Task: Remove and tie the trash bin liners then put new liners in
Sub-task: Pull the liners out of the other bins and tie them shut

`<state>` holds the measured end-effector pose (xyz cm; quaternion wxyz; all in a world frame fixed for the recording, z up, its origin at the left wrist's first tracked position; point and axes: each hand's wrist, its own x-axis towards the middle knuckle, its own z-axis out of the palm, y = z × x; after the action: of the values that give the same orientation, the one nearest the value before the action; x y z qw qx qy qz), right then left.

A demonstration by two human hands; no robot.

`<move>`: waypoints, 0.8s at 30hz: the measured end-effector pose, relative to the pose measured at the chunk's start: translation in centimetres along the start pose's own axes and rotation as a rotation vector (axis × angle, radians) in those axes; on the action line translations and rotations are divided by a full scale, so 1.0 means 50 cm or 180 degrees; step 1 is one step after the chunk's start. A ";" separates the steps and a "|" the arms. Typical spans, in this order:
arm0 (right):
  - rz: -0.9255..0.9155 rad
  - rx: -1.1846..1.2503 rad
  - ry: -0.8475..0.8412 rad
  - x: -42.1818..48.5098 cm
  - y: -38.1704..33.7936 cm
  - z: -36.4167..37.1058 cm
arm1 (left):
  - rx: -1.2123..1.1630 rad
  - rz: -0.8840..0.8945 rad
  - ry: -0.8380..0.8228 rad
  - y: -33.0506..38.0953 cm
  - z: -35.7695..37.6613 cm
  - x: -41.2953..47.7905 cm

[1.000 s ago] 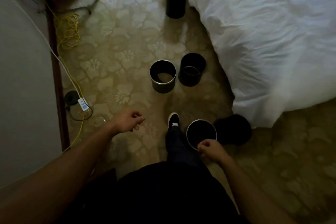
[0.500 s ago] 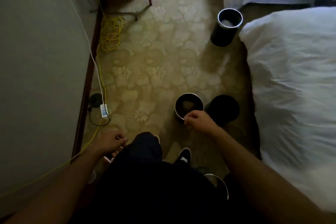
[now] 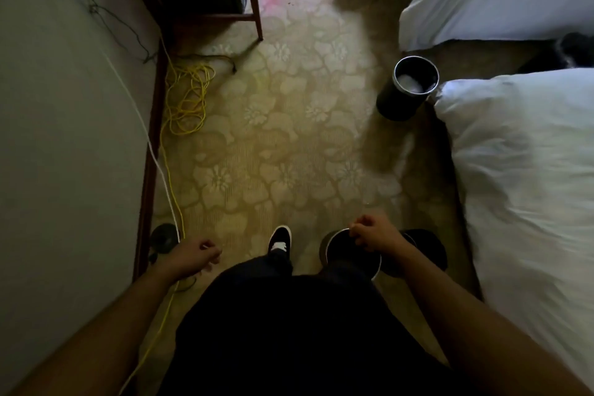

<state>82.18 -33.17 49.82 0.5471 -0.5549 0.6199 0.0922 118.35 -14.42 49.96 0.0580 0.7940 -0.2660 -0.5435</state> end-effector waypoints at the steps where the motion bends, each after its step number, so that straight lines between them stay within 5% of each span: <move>1: 0.0094 -0.0014 0.0058 0.010 0.008 -0.005 | 0.0136 0.0069 -0.0075 0.035 -0.033 0.028; 6: 0.0353 -0.0034 0.0314 0.024 0.031 -0.052 | 0.0791 0.0449 -0.0422 0.257 -0.114 0.150; 14: 0.1012 0.0780 0.0534 0.096 0.096 -0.159 | 0.1311 0.0846 -0.1039 0.631 -0.029 0.285; 24: 0.1057 0.1243 0.0579 0.305 0.096 -0.528 | 0.1330 0.0694 -0.0604 0.986 -0.004 0.482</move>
<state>66.43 -59.42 45.70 0.5633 -0.3355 0.7550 0.0091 107.28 -68.17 48.76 -0.0742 0.7008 -0.4609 -0.5394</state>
